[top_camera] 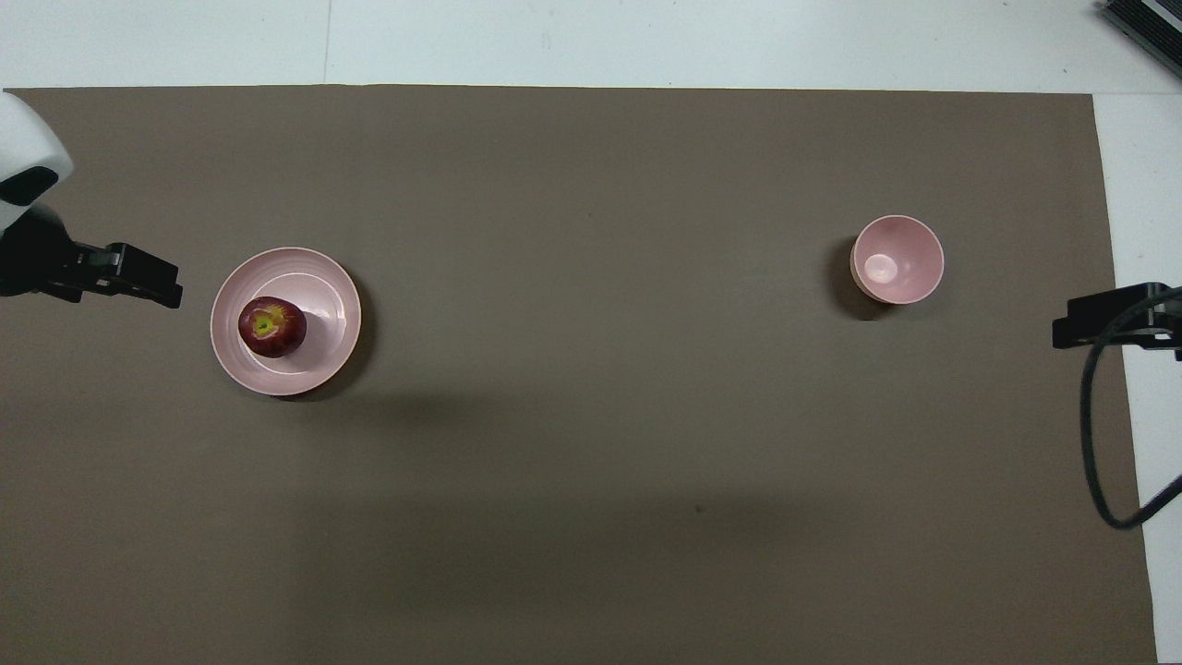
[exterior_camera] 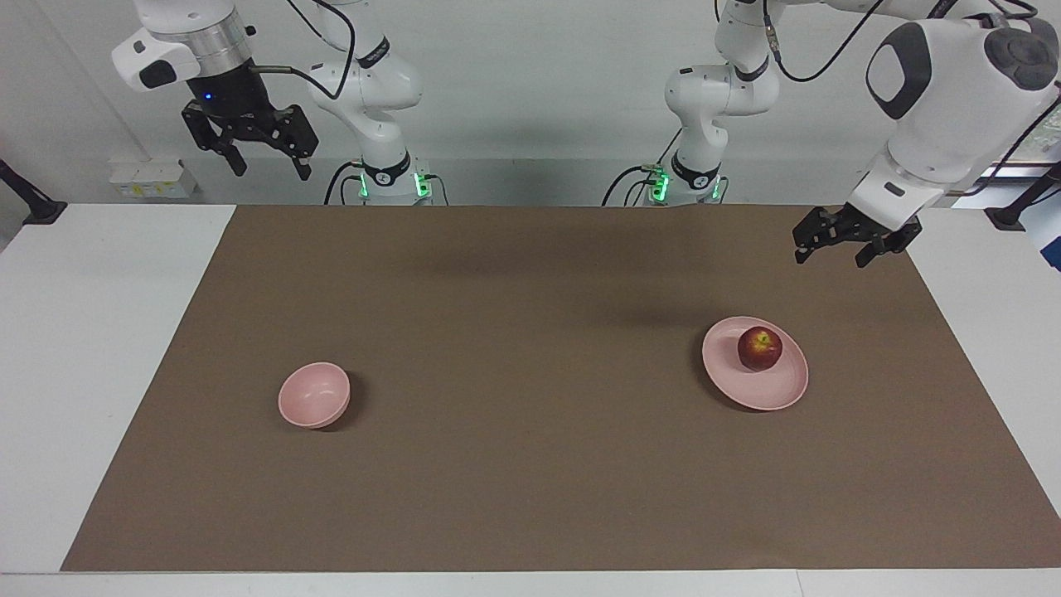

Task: Move apple from plate to bowl
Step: 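Reach the left gripper over the pink plate down to the red apple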

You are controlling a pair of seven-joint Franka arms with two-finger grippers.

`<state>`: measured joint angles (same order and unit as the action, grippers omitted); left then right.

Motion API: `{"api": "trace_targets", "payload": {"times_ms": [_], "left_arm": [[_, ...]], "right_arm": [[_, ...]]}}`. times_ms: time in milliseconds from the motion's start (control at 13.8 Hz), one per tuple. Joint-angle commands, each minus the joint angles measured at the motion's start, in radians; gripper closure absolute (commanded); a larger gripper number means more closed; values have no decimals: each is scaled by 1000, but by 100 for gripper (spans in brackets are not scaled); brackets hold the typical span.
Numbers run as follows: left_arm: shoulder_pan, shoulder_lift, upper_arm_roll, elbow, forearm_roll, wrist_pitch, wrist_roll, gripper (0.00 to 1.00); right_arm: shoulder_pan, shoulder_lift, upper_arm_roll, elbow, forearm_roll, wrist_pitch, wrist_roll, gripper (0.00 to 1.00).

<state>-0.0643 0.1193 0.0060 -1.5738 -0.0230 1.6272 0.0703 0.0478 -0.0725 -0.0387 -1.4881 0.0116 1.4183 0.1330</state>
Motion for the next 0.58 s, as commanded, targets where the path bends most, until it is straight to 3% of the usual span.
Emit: {"api": "trace_targets", "payload": {"times_ms": [0,506], "left_arm": [[-19,-9,5,-99,-3,113,-23,0],[-31,-7,5,-301,-3,331,-37,0]], "right_arm": [[-8,-9,0,0,14,-13,-24,0],[-8,-9,0,0,14,-13,-26,0]]}}
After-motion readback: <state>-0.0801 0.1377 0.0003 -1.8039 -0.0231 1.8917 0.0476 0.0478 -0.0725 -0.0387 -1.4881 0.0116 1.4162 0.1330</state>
